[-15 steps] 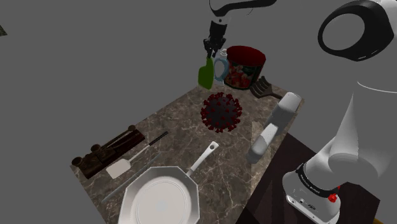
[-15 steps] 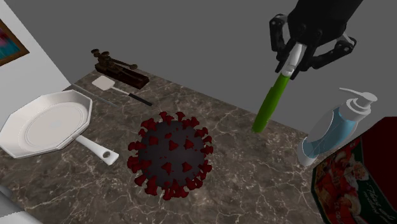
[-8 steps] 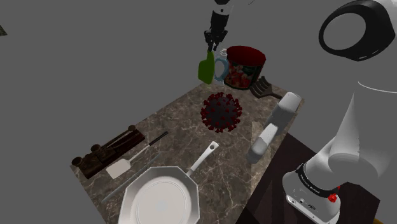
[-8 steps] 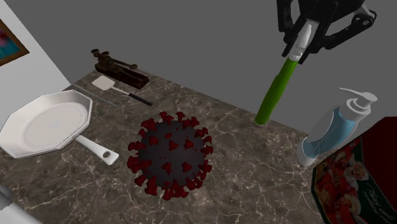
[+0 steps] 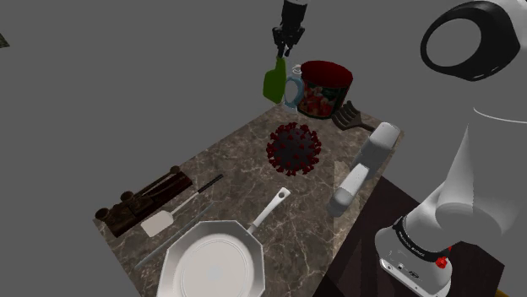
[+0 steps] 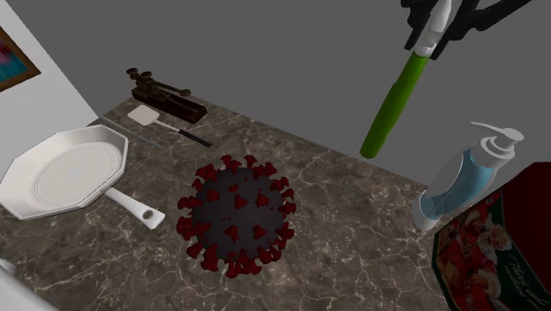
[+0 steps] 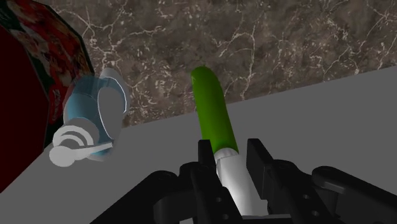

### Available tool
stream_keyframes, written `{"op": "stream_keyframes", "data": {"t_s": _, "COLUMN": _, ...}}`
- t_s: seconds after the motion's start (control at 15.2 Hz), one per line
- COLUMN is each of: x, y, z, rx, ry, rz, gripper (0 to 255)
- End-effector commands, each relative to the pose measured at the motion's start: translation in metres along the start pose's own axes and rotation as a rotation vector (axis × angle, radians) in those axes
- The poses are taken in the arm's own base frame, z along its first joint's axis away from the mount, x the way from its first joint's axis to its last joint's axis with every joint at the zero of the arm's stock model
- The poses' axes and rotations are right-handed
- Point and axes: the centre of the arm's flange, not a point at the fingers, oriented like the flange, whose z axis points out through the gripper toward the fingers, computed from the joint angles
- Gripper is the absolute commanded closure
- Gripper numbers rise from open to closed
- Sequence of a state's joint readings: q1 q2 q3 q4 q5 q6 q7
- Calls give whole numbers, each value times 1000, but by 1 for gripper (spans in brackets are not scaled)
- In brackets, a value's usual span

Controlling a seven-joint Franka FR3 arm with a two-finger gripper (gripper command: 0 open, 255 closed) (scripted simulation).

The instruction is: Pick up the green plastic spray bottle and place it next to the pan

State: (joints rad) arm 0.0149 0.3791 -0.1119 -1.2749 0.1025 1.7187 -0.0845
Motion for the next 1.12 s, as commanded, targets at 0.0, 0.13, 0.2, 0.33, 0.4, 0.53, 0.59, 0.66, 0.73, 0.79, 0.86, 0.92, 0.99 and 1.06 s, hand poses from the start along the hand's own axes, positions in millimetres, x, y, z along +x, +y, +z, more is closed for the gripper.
{"op": "stream_keyframes", "data": {"t_s": 0.0, "x": 1, "y": 0, "z": -7, "rx": 0, "ry": 0, "rz": 0, "gripper": 255}}
{"op": "stream_keyframes", "data": {"t_s": 0.13, "x": -21, "y": -10, "z": -19, "rx": 0, "ry": 0, "rz": 0, "gripper": 255}}
{"op": "stream_keyframes", "data": {"t_s": 0.2, "x": -32, "y": -14, "z": -24, "rx": 0, "ry": 0, "rz": 0, "gripper": 255}}
{"op": "stream_keyframes", "data": {"t_s": 0.33, "x": -54, "y": -24, "z": -36, "rx": 0, "ry": 0, "rz": 0, "gripper": 255}}
{"op": "stream_keyframes", "data": {"t_s": 0.4, "x": -65, "y": -28, "z": -41, "rx": 0, "ry": 0, "rz": 0, "gripper": 255}}
{"op": "stream_keyframes", "data": {"t_s": 0.53, "x": -87, "y": -37, "z": -53, "rx": 0, "ry": 0, "rz": 0, "gripper": 255}}
{"op": "stream_keyframes", "data": {"t_s": 0.59, "x": -98, "y": -42, "z": -59, "rx": 0, "ry": 0, "rz": 0, "gripper": 255}}
{"op": "stream_keyframes", "data": {"t_s": 0.66, "x": -109, "y": -47, "z": -64, "rx": 0, "ry": 0, "rz": 0, "gripper": 255}}
{"op": "stream_keyframes", "data": {"t_s": 0.73, "x": -120, "y": -51, "z": -70, "rx": 0, "ry": 0, "rz": 0, "gripper": 255}}
{"op": "stream_keyframes", "data": {"t_s": 0.79, "x": -131, "y": -56, "z": -76, "rx": 0, "ry": 0, "rz": 0, "gripper": 255}}
{"op": "stream_keyframes", "data": {"t_s": 0.86, "x": -142, "y": -61, "z": -81, "rx": 0, "ry": 0, "rz": 0, "gripper": 255}}
{"op": "stream_keyframes", "data": {"t_s": 0.92, "x": -153, "y": -65, "z": -87, "rx": 0, "ry": 0, "rz": 0, "gripper": 255}}
{"op": "stream_keyframes", "data": {"t_s": 0.99, "x": -164, "y": -70, "z": -93, "rx": 0, "ry": 0, "rz": 0, "gripper": 255}}
{"op": "stream_keyframes", "data": {"t_s": 1.06, "x": -175, "y": -75, "z": -99, "rx": 0, "ry": 0, "rz": 0, "gripper": 255}}
